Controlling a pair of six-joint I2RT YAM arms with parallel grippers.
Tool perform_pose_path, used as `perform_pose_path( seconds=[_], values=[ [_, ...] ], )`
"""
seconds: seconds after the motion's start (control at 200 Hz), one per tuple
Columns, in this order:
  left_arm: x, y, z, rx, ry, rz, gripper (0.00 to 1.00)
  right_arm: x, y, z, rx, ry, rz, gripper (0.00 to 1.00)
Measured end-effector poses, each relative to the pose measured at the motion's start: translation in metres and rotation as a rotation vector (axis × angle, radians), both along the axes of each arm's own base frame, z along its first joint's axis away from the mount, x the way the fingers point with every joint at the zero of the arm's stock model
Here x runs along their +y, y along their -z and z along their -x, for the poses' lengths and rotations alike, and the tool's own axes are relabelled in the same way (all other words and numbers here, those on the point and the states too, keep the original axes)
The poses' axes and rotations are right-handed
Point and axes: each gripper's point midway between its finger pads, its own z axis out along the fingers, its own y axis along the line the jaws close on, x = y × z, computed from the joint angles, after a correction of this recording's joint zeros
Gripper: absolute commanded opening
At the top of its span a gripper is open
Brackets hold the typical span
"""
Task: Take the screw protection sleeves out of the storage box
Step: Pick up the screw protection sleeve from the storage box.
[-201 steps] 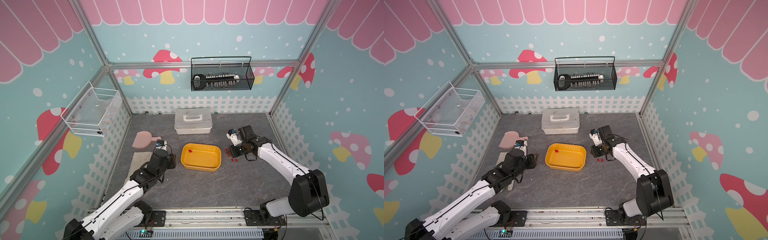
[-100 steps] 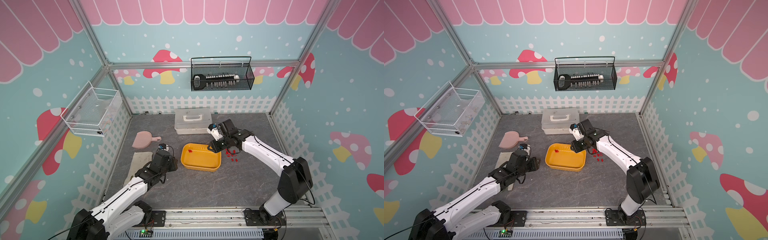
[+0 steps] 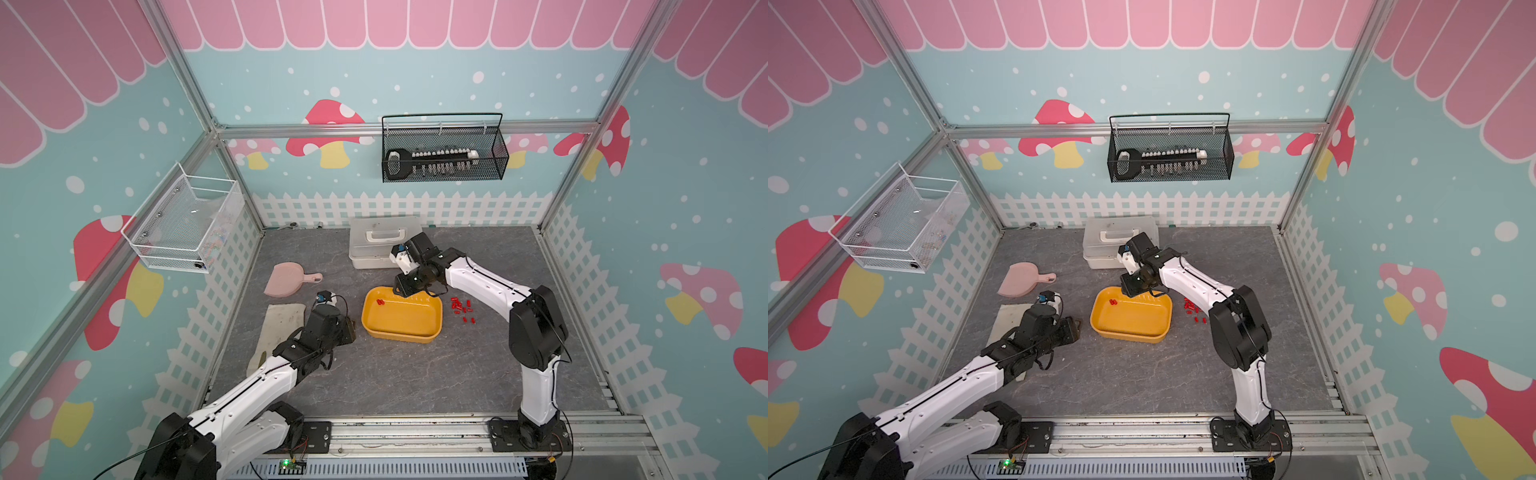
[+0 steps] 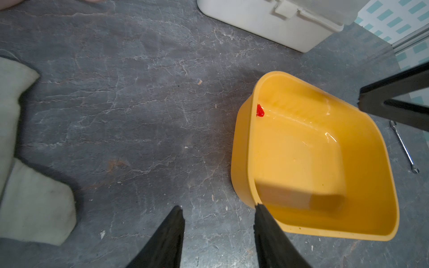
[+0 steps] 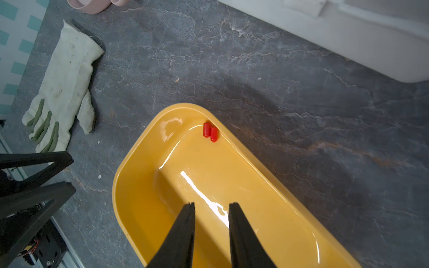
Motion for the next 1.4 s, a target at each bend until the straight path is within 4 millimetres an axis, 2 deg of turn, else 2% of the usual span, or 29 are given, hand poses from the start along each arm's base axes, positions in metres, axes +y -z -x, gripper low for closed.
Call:
perform_pose_path(
  seconds=[0.215, 0.515, 0.931, 1.396],
  values=[
    [0.001, 0.006, -0.003, 0.006, -0.008, 0.030, 0.51, 0.018, 0.030, 0.005, 0.028, -0.028, 0.076, 0.28],
    [0.004, 0.011, -0.002, 0.019, -0.010, 0.051, 0.51, 0.027, 0.046, -0.009, 0.001, -0.013, 0.131, 0.27],
    [-0.001, 0.012, 0.004, 0.025, 0.016, 0.085, 0.50, 0.037, 0.078, -0.005, -0.010, -0.030, 0.213, 0.25],
    [-0.002, 0.005, 0.012, 0.021, 0.033, 0.102, 0.50, 0.048, 0.087, -0.014, -0.052, -0.016, 0.202, 0.21]
  ],
)
